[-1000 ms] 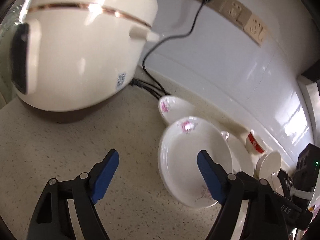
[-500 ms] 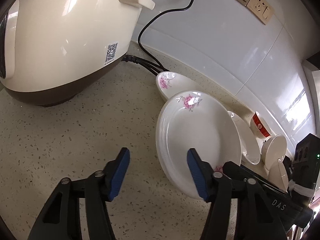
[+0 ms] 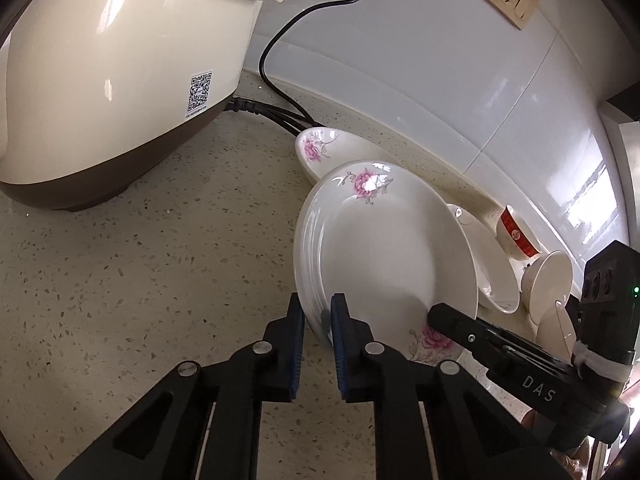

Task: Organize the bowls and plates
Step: 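Lift the plate with both grippers and carry it toward the rice cooker front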

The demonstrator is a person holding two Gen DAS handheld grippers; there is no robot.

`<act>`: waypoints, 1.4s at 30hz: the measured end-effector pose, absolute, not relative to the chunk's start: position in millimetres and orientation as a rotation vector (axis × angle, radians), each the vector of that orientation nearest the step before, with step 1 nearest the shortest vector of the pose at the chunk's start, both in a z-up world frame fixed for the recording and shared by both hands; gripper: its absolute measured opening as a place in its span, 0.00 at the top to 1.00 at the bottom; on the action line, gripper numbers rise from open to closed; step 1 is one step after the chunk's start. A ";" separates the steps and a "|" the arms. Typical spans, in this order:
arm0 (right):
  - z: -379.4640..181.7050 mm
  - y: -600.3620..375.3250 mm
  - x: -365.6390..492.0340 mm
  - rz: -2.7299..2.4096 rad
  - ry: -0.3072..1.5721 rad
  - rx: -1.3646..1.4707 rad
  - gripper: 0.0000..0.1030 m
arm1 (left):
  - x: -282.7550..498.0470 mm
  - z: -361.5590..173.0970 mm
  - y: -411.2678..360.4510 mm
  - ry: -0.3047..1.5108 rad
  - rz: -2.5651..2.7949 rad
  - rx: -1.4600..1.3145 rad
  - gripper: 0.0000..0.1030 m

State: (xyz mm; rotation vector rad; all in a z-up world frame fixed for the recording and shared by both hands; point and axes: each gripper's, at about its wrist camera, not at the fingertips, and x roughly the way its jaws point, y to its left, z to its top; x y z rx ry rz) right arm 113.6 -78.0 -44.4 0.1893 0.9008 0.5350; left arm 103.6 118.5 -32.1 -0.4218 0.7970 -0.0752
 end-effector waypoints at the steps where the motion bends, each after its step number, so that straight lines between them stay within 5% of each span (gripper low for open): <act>1: -44.0 -78.2 112.8 0.536 0.900 0.187 0.74 | 102.9 -31.7 118.3 0.796 -0.074 -0.421 0.87; 29: -35.1 -0.6 56.0 0.874 0.885 -0.017 0.74 | -26.8 -19.9 183.8 0.698 0.180 -0.596 0.87; 42: -39.9 53.8 39.5 1.017 0.866 -0.192 0.65 | -74.2 -30.8 212.2 0.680 0.277 -0.664 0.87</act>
